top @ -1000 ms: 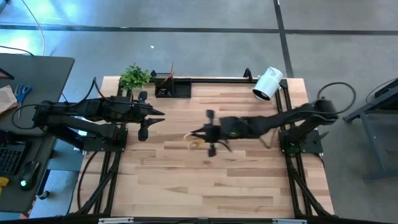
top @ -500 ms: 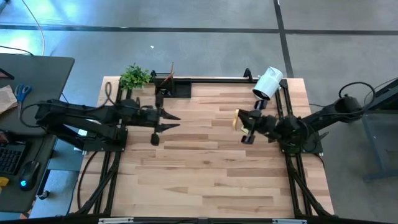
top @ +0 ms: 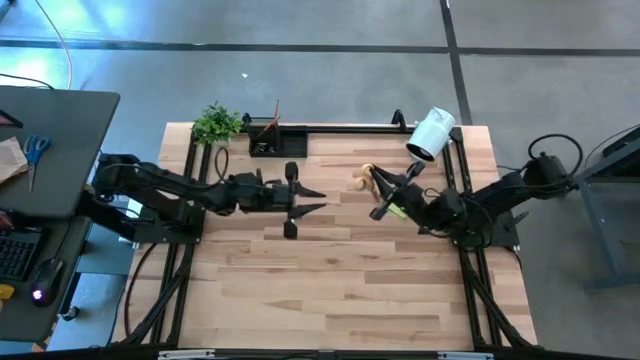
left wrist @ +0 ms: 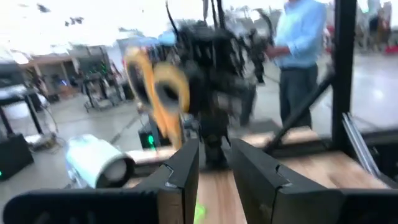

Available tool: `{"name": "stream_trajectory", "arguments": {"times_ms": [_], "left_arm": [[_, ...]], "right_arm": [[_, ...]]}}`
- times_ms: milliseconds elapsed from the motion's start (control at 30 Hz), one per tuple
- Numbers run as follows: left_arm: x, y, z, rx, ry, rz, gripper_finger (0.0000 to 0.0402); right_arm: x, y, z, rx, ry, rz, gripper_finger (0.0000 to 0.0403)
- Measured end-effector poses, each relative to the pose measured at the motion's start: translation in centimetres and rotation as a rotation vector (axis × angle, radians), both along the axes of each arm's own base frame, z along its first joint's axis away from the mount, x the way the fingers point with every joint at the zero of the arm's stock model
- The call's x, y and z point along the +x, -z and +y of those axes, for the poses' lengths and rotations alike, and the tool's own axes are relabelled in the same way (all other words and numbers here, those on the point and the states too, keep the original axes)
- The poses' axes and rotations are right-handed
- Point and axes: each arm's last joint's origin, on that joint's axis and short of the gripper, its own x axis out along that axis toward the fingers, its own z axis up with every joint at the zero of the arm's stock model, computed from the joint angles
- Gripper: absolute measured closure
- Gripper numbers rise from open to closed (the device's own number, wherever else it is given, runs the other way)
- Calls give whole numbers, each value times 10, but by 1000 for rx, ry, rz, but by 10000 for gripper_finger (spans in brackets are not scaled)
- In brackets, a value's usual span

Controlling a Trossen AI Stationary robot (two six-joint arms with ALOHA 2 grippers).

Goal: Pick and place office supplies into organizer
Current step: Put the yellow scissors into the top left section of the desk organizer

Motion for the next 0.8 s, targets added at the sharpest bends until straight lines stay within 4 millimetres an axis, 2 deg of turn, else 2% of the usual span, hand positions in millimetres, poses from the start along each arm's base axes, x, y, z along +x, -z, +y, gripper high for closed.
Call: {"name": "stream_trajectory", "arguments": {"times_ms": [100,267,467,567,800], "left_arm": [[1,-4,0,-31,-28,-60,318],[1,-2,4,-153,-156,-70,318],[1,-1,3,-184,-105,-67,309],[1,-1,4,-189,-109,-61,280],[4,-8,5,-220,-150,-72,176]], "right_arm": [[8,5,0,-15,85,68,393],[24,8,4,-35,110,105,393],[36,7,6,-64,157,149,393],[36,7,7,-76,175,167,394],[31,3,15,-94,210,179,393]]}}
